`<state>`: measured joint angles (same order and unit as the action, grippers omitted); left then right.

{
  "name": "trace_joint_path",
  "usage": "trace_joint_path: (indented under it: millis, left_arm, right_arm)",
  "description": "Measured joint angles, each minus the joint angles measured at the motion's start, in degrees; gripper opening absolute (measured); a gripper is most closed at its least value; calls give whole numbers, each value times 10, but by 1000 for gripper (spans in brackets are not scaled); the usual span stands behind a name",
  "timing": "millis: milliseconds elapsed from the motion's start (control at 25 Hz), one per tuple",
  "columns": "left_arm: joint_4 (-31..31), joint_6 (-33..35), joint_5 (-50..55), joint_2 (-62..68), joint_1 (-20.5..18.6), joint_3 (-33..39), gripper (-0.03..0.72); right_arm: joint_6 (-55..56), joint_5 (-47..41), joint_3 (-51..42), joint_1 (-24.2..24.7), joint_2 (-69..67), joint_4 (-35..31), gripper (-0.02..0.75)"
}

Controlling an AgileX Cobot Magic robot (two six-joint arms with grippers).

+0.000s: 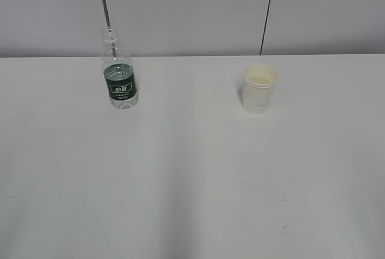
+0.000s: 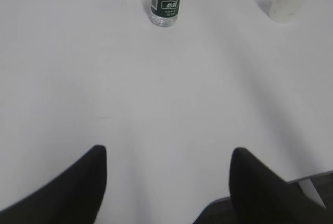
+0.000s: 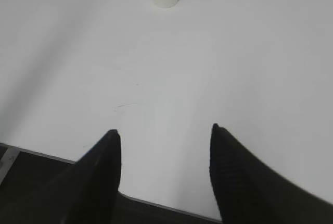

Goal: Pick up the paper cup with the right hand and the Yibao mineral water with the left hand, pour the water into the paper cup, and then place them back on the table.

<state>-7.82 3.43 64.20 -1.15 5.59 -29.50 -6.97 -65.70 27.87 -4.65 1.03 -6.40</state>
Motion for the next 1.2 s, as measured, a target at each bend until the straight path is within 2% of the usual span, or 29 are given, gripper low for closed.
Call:
trace_joint_path:
  millis: [320, 600, 720, 1200]
  left_arm:
    - [12, 1, -2, 0, 0, 1, 435]
    - [35, 1, -4, 0, 0, 1, 310]
    - [41, 1, -4, 0, 0, 1, 281]
    - [42, 1, -4, 0, 0, 1, 270]
  right_arm:
    - [0, 0, 0, 0, 0, 0, 437]
    - [0, 0, 0, 0, 0, 0, 438]
    - [0, 0, 0, 0, 0, 0, 438]
    - [0, 0, 0, 0, 0, 0, 438]
